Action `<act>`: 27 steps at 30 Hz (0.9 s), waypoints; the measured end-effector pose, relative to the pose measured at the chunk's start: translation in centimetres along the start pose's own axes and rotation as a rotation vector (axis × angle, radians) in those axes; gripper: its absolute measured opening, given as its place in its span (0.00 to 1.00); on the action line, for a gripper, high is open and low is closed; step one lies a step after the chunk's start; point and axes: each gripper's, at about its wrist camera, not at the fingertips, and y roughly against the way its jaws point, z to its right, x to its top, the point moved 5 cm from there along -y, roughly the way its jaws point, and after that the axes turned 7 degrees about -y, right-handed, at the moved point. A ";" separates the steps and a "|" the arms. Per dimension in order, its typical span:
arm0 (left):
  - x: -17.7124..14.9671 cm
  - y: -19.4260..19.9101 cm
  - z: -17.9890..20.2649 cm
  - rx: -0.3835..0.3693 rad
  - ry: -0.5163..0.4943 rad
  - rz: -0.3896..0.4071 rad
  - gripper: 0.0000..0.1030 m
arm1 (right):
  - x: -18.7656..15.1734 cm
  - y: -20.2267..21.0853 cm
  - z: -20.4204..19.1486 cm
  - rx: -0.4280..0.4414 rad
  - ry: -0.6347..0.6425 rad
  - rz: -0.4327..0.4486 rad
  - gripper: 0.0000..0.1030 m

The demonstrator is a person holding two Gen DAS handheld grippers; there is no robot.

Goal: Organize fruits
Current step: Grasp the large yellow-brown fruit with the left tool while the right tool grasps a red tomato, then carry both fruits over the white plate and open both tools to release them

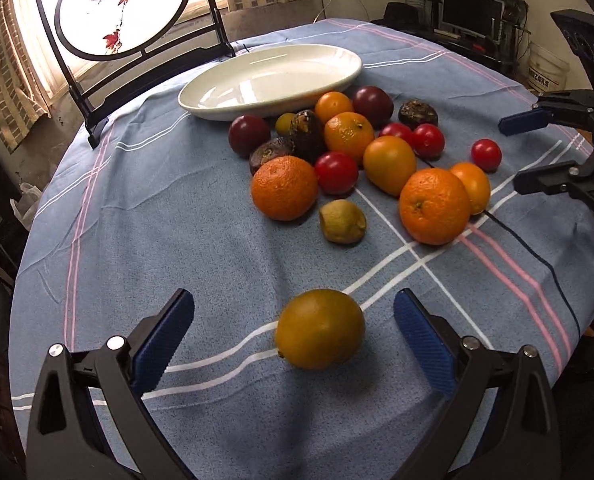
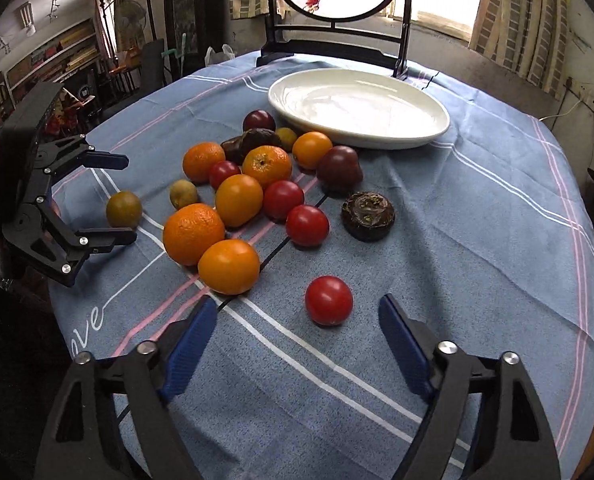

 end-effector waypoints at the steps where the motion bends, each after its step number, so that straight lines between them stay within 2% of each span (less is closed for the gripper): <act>1: 0.1 -0.1 -0.1 -0.001 0.002 -0.002 0.95 | 0.1 -0.5 0.2 -0.018 -0.001 -0.020 0.51; 3: 0.2 -0.2 -0.1 -0.007 0.008 -0.008 0.95 | 0.2 -1.2 0.8 -0.055 -0.003 -0.041 0.50; 5: 0.3 -0.4 -0.1 -0.014 0.006 -0.008 0.94 | 0.4 -1.2 1.3 -0.058 -0.016 -0.037 0.44; 6: 0.4 -0.4 0.0 -0.015 0.003 -0.007 0.87 | 0.4 -1.1 1.4 -0.066 -0.013 -0.033 0.36; 7: 0.4 -0.6 0.1 -0.028 0.001 -0.014 0.69 | 0.4 -0.9 1.5 -0.068 -0.010 -0.029 0.29; 8: 0.3 -0.9 0.1 -0.047 0.004 -0.032 0.60 | 0.4 -0.8 1.7 -0.060 -0.014 -0.024 0.26; 10: 0.3 -1.0 0.0 -0.087 0.026 -0.035 0.44 | 0.1 -0.7 1.8 -0.049 -0.019 -0.032 0.25; 11: 0.3 -1.0 0.1 -0.095 0.021 -0.033 0.40 | 0.1 -0.8 1.8 -0.053 -0.010 -0.030 0.25; 17: 0.5 -0.4 0.1 -0.096 0.027 -0.020 0.38 | 0.6 -0.5 1.8 -0.048 -0.013 -0.016 0.23; 20: 1.6 0.9 -0.8 -0.076 0.041 0.025 0.38 | 1.4 0.5 2.0 -0.035 -0.021 0.018 0.23; 23: 4.3 1.7 -2.3 -0.037 0.064 0.072 0.38 | 3.6 1.7 2.4 -0.035 -0.030 0.074 0.23; 27: 9.7 2.2 -4.8 0.024 0.111 0.152 0.38 | 8.1 3.3 2.7 -0.042 -0.026 0.192 0.24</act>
